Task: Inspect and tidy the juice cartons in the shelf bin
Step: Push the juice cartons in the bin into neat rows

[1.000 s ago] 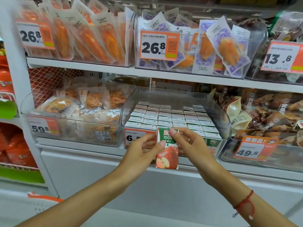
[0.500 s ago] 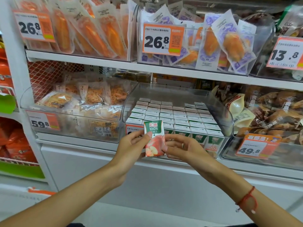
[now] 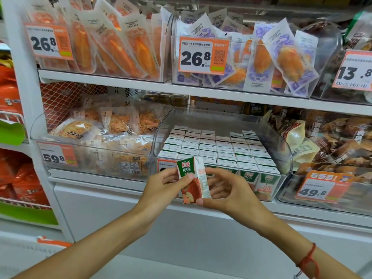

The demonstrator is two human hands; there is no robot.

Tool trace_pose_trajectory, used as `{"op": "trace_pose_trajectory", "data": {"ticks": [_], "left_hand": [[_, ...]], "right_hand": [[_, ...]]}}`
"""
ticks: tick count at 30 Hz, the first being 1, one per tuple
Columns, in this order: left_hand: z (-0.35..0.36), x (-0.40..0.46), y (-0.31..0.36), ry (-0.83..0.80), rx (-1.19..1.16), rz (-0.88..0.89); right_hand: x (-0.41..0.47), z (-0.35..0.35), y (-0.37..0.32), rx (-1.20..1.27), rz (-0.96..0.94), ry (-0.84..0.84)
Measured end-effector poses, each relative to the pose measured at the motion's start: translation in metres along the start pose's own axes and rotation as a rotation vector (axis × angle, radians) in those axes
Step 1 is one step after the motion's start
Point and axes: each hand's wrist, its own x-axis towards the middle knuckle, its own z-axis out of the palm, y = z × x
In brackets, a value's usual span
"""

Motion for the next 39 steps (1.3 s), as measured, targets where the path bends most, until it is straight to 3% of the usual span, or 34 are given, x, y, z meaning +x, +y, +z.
{"op": "trace_pose_trajectory", "data": {"ticks": [6,11,18,23,27,33,36,39], "left_hand": [[0.0,0.001,-0.001,-0.063,0.052,-0.004],[-0.001,0.001,0.004,-0.187,0.072,-0.031],[0.008,-0.001,0.007,-0.312,0.157,-0.018],[0.009,0.0,0.008,-0.31,0.112,0.002],[0.007,0.003,0.008,-0.256,-0.003,-0.012],[0.007,0.006,0.003,-0.193,0.014,0.043],[0.005,0.006,-0.002,-0.09,0.027,0.045],[0.009,0.005,-0.006,-0.082,-0.003,0.014]], "right_hand": [[-0.004,0.006,0.0,-0.119,-0.088,0.046],[0.001,-0.009,0.001,0.158,0.04,-0.005],[0.005,-0.017,0.006,0.262,0.151,0.043],[0.003,-0.02,0.009,0.275,0.221,-0.195],[-0.001,-0.02,0.008,0.28,0.168,-0.386],[0.002,-0.013,0.009,0.323,0.149,-0.176],[0.005,-0.009,0.011,0.093,0.155,0.036],[0.003,-0.002,0.011,-0.088,0.085,0.117]]}}
